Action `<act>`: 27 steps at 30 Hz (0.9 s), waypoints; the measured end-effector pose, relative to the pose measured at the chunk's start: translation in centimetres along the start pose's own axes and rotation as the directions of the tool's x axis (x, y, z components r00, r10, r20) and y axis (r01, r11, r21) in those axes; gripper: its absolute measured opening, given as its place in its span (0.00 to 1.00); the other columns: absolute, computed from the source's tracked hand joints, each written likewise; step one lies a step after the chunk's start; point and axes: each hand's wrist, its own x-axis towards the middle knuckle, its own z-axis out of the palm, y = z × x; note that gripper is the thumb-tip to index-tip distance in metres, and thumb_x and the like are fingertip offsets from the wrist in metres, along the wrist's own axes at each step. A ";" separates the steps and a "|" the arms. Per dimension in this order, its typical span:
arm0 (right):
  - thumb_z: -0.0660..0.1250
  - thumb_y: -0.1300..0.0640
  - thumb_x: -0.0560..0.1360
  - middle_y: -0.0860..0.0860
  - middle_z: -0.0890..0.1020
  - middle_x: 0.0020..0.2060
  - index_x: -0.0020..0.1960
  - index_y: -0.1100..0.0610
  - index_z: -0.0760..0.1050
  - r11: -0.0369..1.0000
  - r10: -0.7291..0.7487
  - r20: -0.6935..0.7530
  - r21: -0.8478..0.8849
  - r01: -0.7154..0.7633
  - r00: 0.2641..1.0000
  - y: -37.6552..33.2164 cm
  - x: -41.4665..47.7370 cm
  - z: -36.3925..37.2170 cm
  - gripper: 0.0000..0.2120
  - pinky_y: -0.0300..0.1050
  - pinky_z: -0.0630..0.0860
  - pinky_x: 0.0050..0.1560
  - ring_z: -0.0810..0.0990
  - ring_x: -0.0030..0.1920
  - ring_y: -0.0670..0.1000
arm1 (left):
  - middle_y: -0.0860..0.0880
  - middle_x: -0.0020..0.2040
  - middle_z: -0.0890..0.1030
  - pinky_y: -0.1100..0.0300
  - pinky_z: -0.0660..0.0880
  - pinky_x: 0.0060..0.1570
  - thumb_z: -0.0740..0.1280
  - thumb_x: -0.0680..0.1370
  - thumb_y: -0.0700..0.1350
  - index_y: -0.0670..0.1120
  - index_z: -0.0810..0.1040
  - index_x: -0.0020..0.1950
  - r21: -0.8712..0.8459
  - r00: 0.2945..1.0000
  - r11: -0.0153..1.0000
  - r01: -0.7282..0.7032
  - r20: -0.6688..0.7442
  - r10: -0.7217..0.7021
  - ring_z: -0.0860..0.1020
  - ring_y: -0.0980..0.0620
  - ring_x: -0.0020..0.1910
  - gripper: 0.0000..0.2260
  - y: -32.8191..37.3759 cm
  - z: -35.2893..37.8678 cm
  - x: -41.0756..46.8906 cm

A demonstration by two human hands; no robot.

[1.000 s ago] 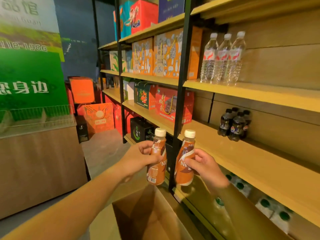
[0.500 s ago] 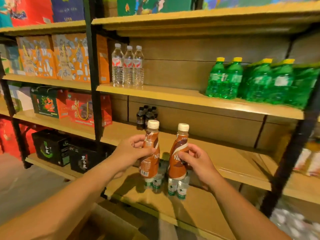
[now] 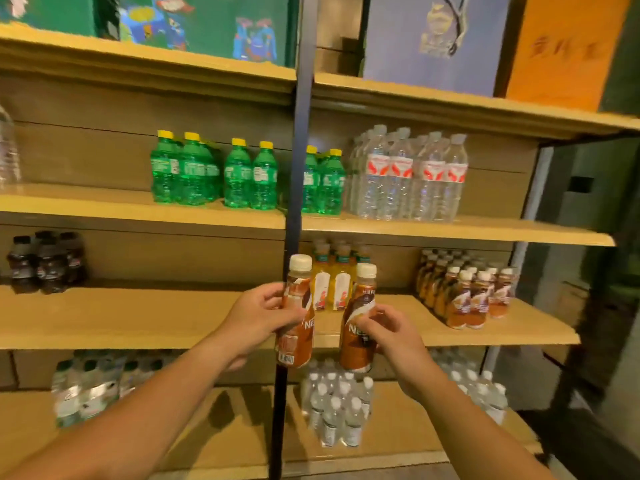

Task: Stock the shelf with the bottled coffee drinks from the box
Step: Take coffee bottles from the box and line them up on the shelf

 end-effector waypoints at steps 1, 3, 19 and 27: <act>0.73 0.54 0.76 0.48 0.85 0.50 0.54 0.51 0.80 1.000 0.003 -0.018 -0.010 -0.003 1.000 0.3 -0.2 -2.9 0.07 0.40 0.78 0.47 0.83 0.53 0.49 | 0.53 0.54 0.87 0.54 0.78 0.52 0.75 0.75 0.40 0.53 0.81 0.61 -0.010 1.000 1.000 0.004 0.014 -0.004 0.84 0.53 0.55 0.16 -0.1 2.7 0.8; 0.72 0.55 0.76 0.47 0.86 0.46 0.49 0.51 0.80 1.000 -0.006 -0.052 -0.030 0.004 0.999 1.0 -0.5 -8.4 0.03 0.41 0.78 0.47 0.83 0.51 0.48 | 0.52 0.54 0.86 0.51 0.79 0.56 0.76 0.74 0.41 0.53 0.81 0.61 -0.022 0.999 1.000 0.005 0.035 -0.004 0.84 0.53 0.56 0.17 -0.2 8.0 2.4; 0.71 0.50 0.77 0.44 0.85 0.52 0.56 0.47 0.81 0.996 0.011 -0.309 -0.079 -0.038 0.951 7.3 0.9 -41.4 0.08 0.40 0.78 0.49 0.84 0.54 0.45 | 0.53 0.54 0.86 0.46 0.79 0.59 0.78 0.72 0.44 0.55 0.82 0.57 -0.084 0.975 0.996 -0.016 0.220 0.034 0.82 0.52 0.58 0.16 -0.3 42.5 16.1; 0.70 0.52 0.78 0.41 0.85 0.50 0.58 0.42 0.78 0.991 -0.028 -0.291 -0.133 -0.011 0.956 11.1 9.1 -53.3 0.10 0.40 0.78 0.49 0.83 0.55 0.46 | 0.54 0.53 0.86 0.47 0.79 0.59 0.77 0.73 0.45 0.57 0.81 0.58 -0.056 0.984 0.997 -0.050 0.167 0.059 0.82 0.54 0.55 0.16 -1.8 53.1 25.4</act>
